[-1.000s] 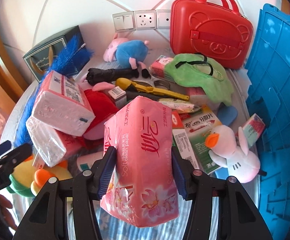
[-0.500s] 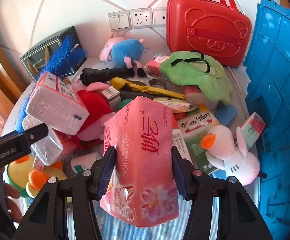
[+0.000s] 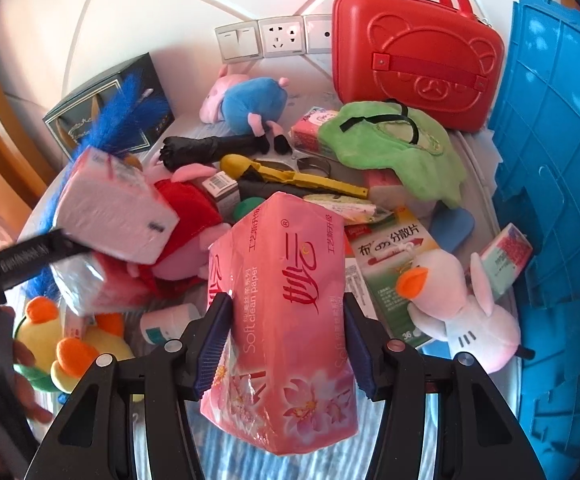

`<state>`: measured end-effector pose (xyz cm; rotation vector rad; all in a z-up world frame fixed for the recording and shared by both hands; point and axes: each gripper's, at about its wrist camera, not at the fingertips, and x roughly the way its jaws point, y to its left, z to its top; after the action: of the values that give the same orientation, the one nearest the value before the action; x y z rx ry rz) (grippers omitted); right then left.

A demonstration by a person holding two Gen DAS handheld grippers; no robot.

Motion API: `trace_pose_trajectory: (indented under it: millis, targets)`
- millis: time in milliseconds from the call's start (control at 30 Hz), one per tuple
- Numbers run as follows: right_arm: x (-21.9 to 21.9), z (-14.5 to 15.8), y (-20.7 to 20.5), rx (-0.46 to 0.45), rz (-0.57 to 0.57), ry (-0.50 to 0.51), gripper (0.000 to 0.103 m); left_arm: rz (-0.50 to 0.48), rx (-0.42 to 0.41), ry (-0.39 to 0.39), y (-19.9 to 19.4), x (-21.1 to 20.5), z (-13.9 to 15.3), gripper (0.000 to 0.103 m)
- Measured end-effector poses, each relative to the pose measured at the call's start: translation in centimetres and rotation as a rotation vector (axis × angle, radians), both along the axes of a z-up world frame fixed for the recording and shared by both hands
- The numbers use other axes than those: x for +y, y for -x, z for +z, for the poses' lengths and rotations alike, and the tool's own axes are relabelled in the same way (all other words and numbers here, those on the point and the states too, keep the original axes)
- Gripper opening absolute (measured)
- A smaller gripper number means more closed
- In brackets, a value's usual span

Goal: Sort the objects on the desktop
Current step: 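Grasp the white plastic-wrapped tissue pack with the left tool while the right tool holds the pink pack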

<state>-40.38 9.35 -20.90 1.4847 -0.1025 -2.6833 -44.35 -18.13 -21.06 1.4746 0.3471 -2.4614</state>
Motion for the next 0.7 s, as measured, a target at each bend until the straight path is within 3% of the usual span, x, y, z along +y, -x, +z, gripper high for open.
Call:
trace_pose_trajectory:
  millis: [33, 133, 267, 400, 700]
  targets:
    - [0.1, 0.0, 0.0, -0.002, 0.001, 0.001, 0.054, 0.024, -0.003, 0.018, -0.3, -0.9, 0.1, 0.103]
    - [0.3, -0.3, 0.2, -0.005, -0.003, 0.006, 0.054, -0.002, -0.043, -0.04, -0.4, -1.8, -0.3, 0.103]
    - [-0.4, -0.8, 0.7, -0.014, 0.004, -0.001, 0.054, -0.026, -0.074, -0.167, -0.4, -0.9, -1.0, 0.103]
    - [-0.8, -0.7, 0.8, -0.011, 0.013, -0.009, 0.054, 0.031, -0.133, -0.344, -0.2, -1.7, -2.1, 0.103]
    - [-0.1, -1.1, 0.4, -0.015, -0.012, 0.003, 0.055, 0.047, -0.141, -0.244, 0.7, -1.7, -1.6, 0.103]
